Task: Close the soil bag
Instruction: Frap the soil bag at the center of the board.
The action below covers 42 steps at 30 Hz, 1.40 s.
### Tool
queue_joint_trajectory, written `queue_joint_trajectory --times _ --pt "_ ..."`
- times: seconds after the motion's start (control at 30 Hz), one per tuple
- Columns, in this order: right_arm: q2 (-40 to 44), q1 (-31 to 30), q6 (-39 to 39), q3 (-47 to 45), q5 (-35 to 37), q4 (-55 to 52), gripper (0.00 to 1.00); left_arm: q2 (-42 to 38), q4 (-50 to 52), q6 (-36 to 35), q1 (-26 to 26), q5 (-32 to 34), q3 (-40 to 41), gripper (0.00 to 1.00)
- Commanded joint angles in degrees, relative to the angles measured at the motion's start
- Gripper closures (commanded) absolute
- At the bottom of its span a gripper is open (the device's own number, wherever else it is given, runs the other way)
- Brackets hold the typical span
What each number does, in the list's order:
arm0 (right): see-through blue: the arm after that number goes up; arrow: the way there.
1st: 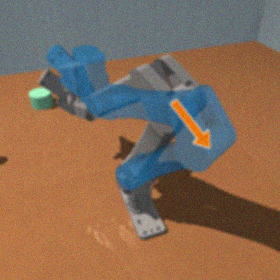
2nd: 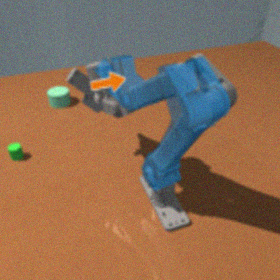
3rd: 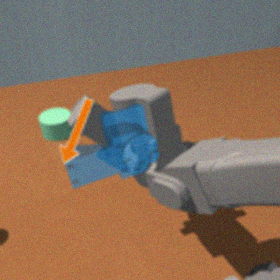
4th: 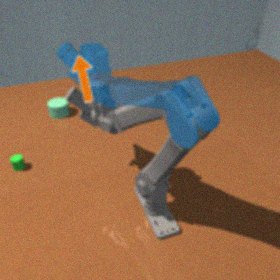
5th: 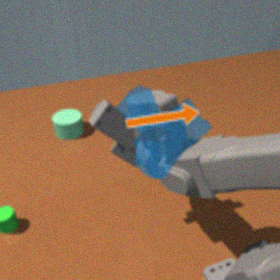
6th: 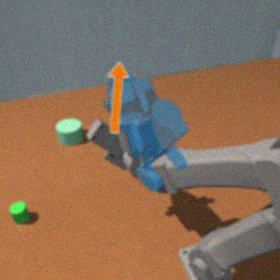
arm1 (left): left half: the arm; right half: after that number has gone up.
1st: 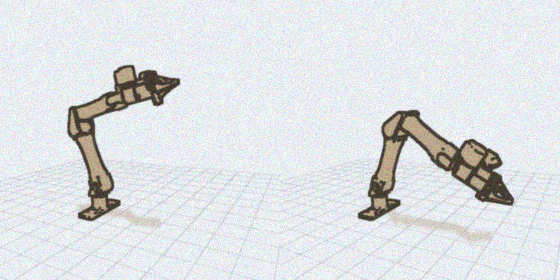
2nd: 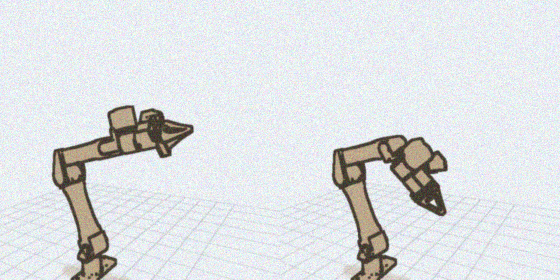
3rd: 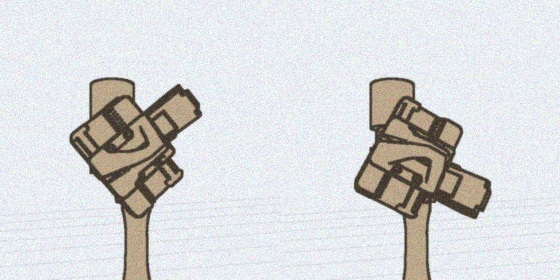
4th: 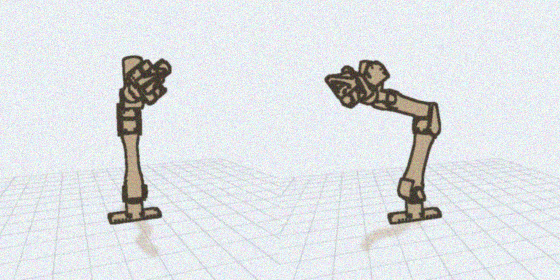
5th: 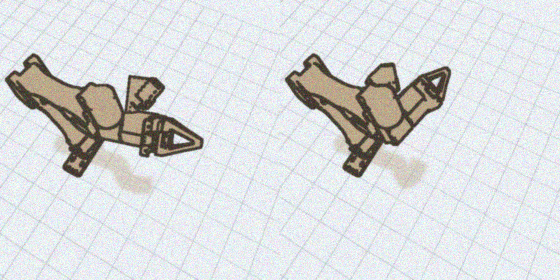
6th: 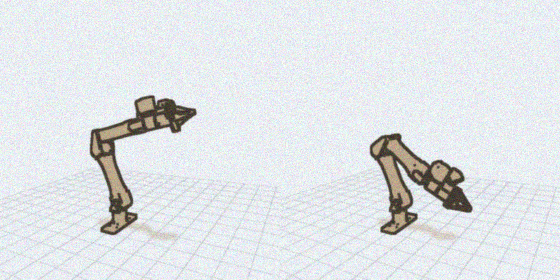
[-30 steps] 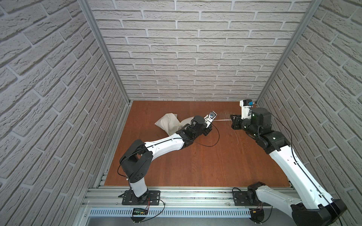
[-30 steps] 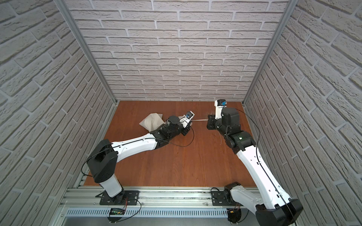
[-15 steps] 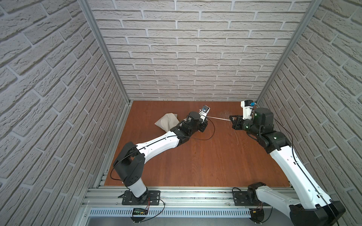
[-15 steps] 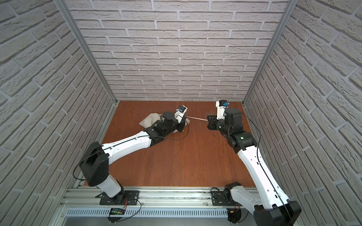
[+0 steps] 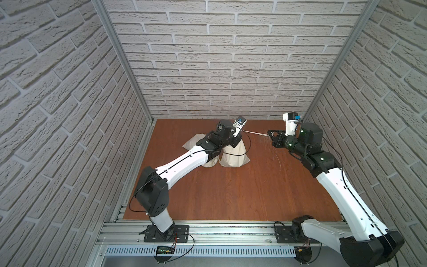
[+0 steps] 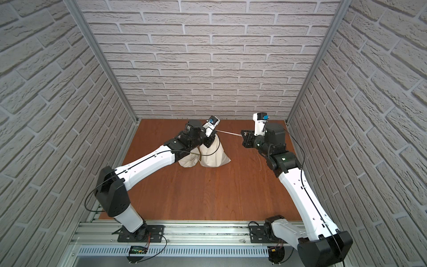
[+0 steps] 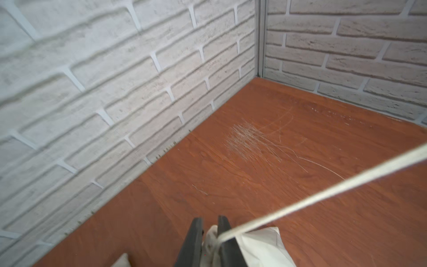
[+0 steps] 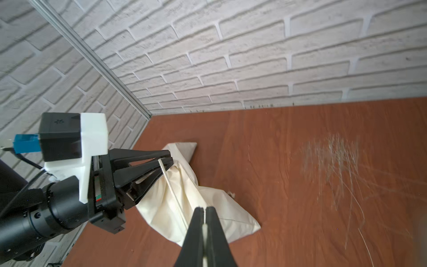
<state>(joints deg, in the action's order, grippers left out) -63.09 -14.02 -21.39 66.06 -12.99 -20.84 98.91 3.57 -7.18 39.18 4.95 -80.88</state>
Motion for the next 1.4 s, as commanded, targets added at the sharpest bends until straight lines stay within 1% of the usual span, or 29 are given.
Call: queue_joint_trajectory --times 0.0,0.1,0.17,0.27,0.4,0.47,0.53,0.6,0.7,0.73,0.8,0.87,0.97,1.03,1.1,1.13,1.23,1.3,1.37 --pt "11.4 8.2 1.5 1.1 19.7 -4.3 0.97 7.6 21.7 12.9 -8.5 32.7 6.8 0.8" --pt "14.7 8.3 2.2 0.1 21.8 -5.6 0.97 9.8 23.0 19.6 -8.3 30.6 8.6 0.8" --pt "15.9 8.4 3.0 -0.5 23.4 -6.3 0.97 10.7 23.3 21.8 -8.8 29.7 9.1 0.8" --pt "16.4 8.6 3.4 -0.8 23.5 -6.7 0.97 11.2 22.8 23.7 -10.3 29.0 9.3 0.84" --pt "16.2 8.7 3.0 -1.4 21.5 -5.2 0.97 8.8 18.9 23.6 -13.5 25.0 9.9 0.93" --pt "16.1 8.8 2.9 -2.2 20.7 -3.8 0.97 7.6 18.2 21.8 -14.7 24.0 8.5 0.97" --pt "15.5 8.8 2.2 -2.8 19.3 -1.8 0.97 6.7 18.2 18.6 -15.5 24.8 5.8 1.0" --pt "14.0 8.8 1.1 -2.6 16.6 -0.1 0.97 5.4 18.2 15.8 -17.1 24.9 2.2 1.0" --pt "12.2 8.8 -0.7 -2.2 13.4 2.9 0.97 3.3 18.1 13.4 -21.1 22.6 -4.4 1.0" --pt "11.9 8.8 -1.3 -2.3 12.5 4.0 0.97 2.8 18.0 12.0 -21.7 23.5 -6.8 1.0" --pt "11.1 8.7 -2.1 -2.8 10.5 6.0 0.97 2.4 17.7 8.5 -21.7 26.4 -11.8 1.0" --pt "10.2 8.7 -3.0 -3.5 8.3 7.3 0.97 1.9 16.9 5.9 -21.8 27.6 -15.4 1.0" --pt "8.9 8.6 -4.1 -4.5 4.2 8.5 0.97 0.5 14.5 3.1 -21.9 25.4 -16.8 1.0" --pt "9.4 8.6 -3.6 -5.3 2.9 7.9 0.97 -0.3 14.5 3.0 -21.6 23.0 -15.1 0.97" --pt "10.7 8.6 -2.4 -5.9 4.2 6.3 0.97 -0.5 14.8 3.9 -20.7 24.1 -11.3 0.95" --pt "11.6 8.6 -1.8 -6.4 5.2 5.5 0.97 -0.3 15.4 5.6 -20.3 24.7 -8.7 0.94" --pt "14.5 8.6 -1.1 -8.8 7.4 4.5 0.97 0.4 16.0 13.8 -19.2 24.0 0.5 0.91" --pt "15.7 8.6 -0.8 -10.0 8.3 3.5 0.97 1.0 14.9 19.9 -18.4 22.1 6.5 0.87" --pt "16.7 8.6 -0.7 -11.2 9.4 2.5 0.97 2.3 13.9 24.1 -17.4 20.7 10.7 0.85"
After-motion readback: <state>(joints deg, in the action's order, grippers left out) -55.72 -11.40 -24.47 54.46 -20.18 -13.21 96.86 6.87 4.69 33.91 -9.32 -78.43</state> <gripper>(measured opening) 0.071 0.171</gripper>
